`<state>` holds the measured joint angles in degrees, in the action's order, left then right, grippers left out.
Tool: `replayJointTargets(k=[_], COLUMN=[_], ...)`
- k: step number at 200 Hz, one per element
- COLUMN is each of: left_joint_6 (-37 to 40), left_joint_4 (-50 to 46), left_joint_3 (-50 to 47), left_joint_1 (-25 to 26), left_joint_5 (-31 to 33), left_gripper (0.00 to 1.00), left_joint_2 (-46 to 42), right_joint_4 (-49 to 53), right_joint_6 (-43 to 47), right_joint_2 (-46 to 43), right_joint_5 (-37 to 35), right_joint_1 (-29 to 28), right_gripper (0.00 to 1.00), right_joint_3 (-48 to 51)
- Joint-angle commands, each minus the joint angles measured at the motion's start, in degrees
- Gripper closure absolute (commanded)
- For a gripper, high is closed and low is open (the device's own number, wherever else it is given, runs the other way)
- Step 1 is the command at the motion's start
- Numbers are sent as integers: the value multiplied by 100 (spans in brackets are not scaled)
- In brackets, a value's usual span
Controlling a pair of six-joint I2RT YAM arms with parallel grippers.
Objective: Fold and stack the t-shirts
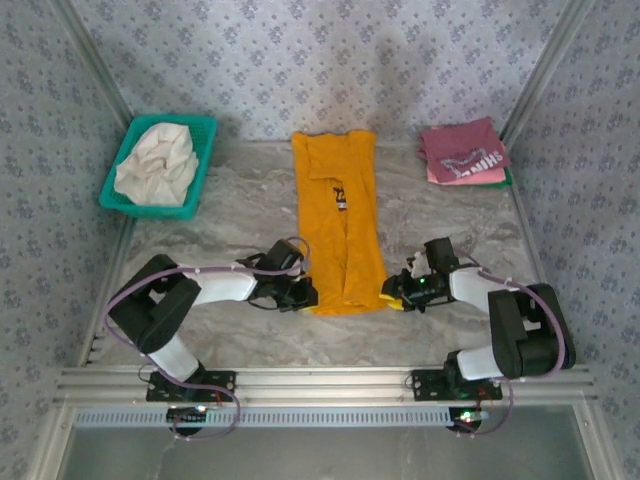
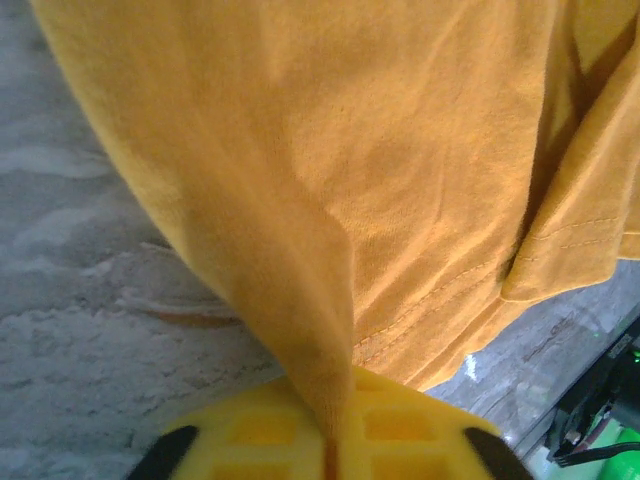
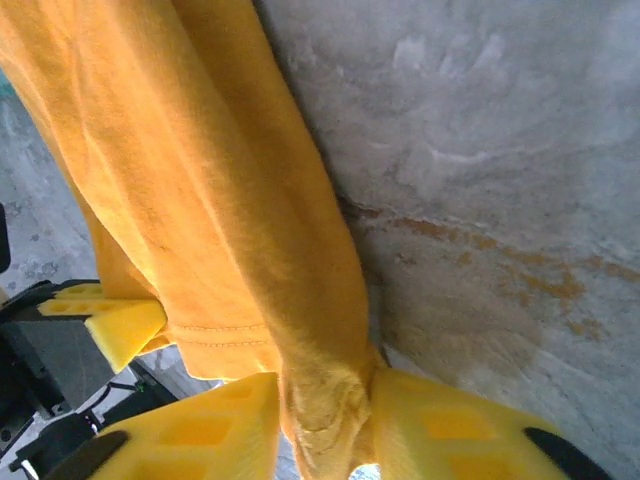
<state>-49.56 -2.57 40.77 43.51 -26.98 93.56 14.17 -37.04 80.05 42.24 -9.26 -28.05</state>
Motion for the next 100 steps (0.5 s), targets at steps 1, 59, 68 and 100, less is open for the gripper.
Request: replayJointTargets(k=[1,59,68,100], left_joint_6=[95,125,150,226], left_joint_4=[-199,-780,-798,-757], left_joint_3=[-105,-502,-550,-554], left_joint_1=[-74,-370,-445,-505], left_joint_5=[131,577,558,518], left_gripper=[98,100,100,100], left_joint_2=[-22,-1033,-1155,-1234], right_joint_4=[162,351,375,413], right_joint_6=[49,-126,-145,-180], right_joint_2=[-23,-286,-384,-566], right_joint_5=[-125,-264,-261,-365], right_joint_1=[-32,-498,-573,-848], right_gripper=[73,100,100,100], right_joint_3=[-34,-254,-323,-495])
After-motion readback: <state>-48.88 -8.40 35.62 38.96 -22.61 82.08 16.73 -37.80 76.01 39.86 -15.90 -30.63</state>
